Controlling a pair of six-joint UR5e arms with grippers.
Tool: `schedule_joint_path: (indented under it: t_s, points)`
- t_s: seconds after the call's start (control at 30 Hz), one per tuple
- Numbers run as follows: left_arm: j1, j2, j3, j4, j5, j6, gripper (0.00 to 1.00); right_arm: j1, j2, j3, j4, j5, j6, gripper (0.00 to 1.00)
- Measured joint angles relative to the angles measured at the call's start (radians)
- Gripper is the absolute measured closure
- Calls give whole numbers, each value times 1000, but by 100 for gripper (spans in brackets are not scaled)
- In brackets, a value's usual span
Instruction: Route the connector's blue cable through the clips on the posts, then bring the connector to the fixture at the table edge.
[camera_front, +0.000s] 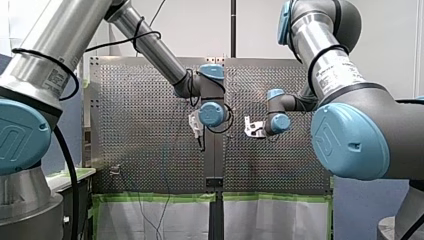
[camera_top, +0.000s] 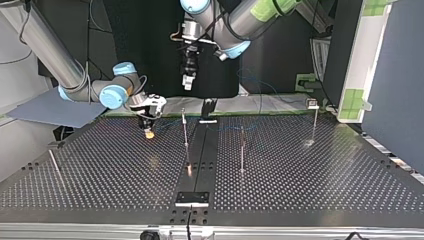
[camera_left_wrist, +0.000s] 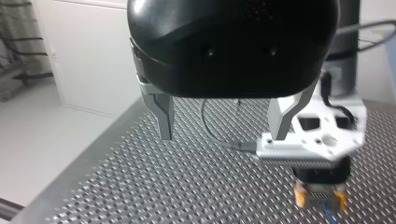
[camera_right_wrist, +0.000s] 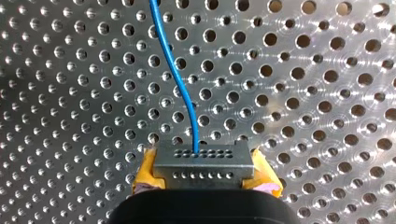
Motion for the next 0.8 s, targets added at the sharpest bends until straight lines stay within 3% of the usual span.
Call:
schedule_joint_path:
  t_s: [0.3,0.47,0.8]
  points:
    - [0,79,-79,79,69,-79,0,-1,0,0,1,-5,3,100]
    - [-4,127,-127,109,61,-100,0,-1,0,0,2,-5,3,100]
    - [-5,215,-215,108,26,-117,0,-2,0,0,7,-5,2,100]
